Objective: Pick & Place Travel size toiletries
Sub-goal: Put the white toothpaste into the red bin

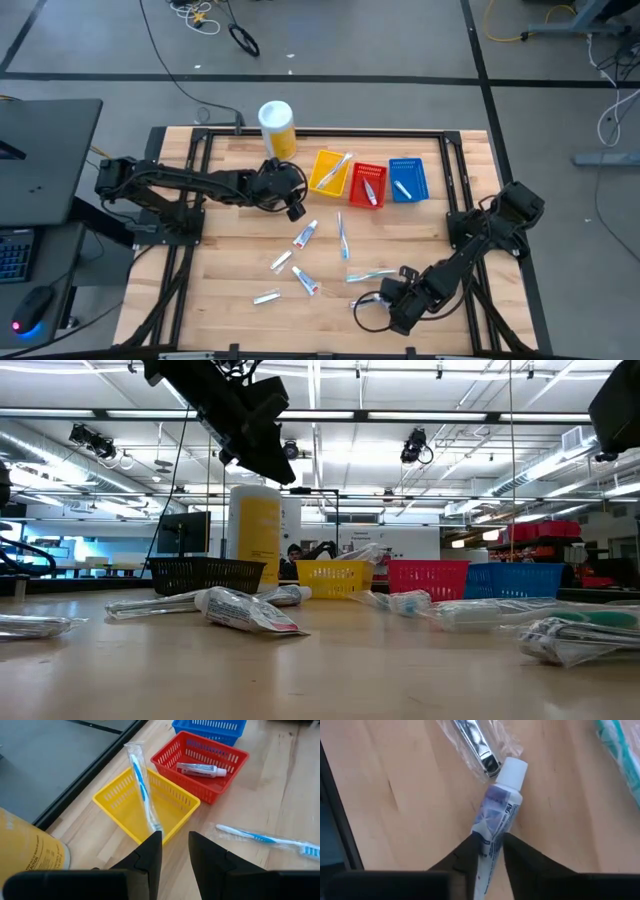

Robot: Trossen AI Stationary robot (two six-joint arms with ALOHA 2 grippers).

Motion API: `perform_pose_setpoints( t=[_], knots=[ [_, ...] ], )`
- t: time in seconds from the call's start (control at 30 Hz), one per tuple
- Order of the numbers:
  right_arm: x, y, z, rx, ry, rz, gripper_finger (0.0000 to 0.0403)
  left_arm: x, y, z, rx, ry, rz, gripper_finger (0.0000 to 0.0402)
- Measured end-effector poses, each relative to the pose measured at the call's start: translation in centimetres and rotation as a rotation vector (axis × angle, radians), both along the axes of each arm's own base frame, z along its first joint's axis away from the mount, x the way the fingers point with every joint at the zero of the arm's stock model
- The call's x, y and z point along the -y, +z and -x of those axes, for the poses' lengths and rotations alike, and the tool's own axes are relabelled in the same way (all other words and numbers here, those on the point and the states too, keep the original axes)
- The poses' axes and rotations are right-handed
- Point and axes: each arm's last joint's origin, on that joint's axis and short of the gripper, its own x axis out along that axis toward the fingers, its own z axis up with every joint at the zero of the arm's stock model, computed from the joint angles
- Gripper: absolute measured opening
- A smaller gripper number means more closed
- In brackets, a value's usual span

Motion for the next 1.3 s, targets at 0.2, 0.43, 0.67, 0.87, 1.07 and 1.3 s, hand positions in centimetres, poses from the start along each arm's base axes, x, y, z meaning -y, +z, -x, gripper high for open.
perform_pose_setpoints(
  t=[0.2, 0.43, 0.67, 0.87, 1.07, 1.3],
  knots=[
    [0.0, -0.4, 0.1, 0.002, -0.001, -0.039, 0.0042, 0.0, 0.0, 0.0, 0.002, -0.01, 0.008, 0.0105],
    [0.5, 0.6, -0.5, 0.053, 0.038, -0.07, 0.0032, 0.0, 0.0, 0.0, 0.002, -0.012, 0.01, 0.0105],
    [1.6, 2.3, -1.2, 0.119, 0.055, -0.073, 0.0005, 0.0, 0.0, 0.0, 0.002, -0.012, 0.01, 0.0105],
    [3.9, 4.9, -1.5, 0.256, 0.064, 0.055, 0.0002, 0.0, 0.0, 0.0, 0.002, -0.012, 0.01, 0.0105],
    [9.8, 7.3, -2.7, 0.432, -0.175, 0.541, 0.0001, 0.0, 0.0, 0.0, 0.002, -0.012, 0.01, 0.0105],
    [19.2, 7.5, -5.0, 0.317, -0.43, 0.76, 0.0001, 0.0, 0.0, 0.0, 0.002, -0.012, 0.009, 0.0105]
  ],
)
